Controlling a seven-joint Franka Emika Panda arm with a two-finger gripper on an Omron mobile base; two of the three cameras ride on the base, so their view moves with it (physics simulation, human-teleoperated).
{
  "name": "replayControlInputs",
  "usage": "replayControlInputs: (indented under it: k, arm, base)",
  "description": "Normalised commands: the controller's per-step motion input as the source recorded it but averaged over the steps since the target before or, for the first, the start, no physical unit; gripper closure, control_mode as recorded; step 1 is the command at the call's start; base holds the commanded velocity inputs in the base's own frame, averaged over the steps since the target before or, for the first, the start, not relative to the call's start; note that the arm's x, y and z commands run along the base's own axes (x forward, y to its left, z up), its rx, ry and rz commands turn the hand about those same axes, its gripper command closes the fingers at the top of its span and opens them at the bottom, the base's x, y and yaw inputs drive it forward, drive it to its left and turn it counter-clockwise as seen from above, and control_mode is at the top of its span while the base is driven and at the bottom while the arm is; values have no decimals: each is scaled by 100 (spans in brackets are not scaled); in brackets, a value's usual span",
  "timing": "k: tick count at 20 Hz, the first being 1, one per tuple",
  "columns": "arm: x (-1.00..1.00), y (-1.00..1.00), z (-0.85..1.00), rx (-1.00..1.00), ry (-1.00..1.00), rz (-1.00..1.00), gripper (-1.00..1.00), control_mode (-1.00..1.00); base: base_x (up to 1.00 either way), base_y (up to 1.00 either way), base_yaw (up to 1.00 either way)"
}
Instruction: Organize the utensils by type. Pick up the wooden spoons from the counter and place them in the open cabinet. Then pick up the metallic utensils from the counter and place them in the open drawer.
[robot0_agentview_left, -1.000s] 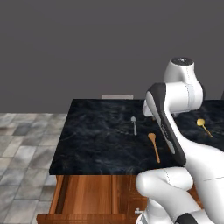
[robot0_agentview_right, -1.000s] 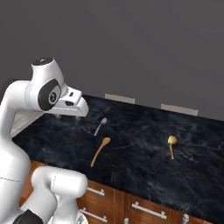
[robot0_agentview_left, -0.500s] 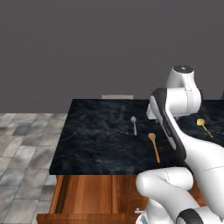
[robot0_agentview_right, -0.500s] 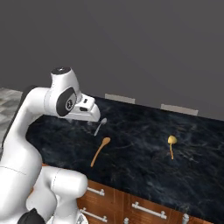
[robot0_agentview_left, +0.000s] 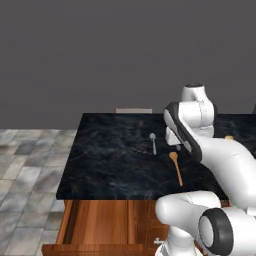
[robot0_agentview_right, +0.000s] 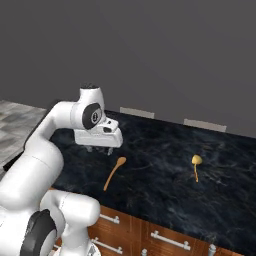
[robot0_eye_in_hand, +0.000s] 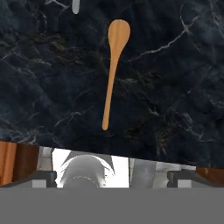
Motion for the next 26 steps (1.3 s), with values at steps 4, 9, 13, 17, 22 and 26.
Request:
replayControlInputs:
  k: [4,9,13,17,22,26]
  arm:
    - [3,-26,-61,3,11,5,-100,-100]
    - [12,-1,-55,8,-23,7,-100,-100]
    - [31,2,-37,5,-17,6,-100,-100]
    - [38,2,-37,0,2,5,-100,-100]
    - [46,0,-30,-1,29,1,-100,-100]
    - [22,-1,-55,0,18,6,-100,-100]
  base:
    - [0,0,0]
    - [0,0,0]
    - [0,0,0]
    - [0,0,0]
    - [0,0,0]
    - [0,0,0]
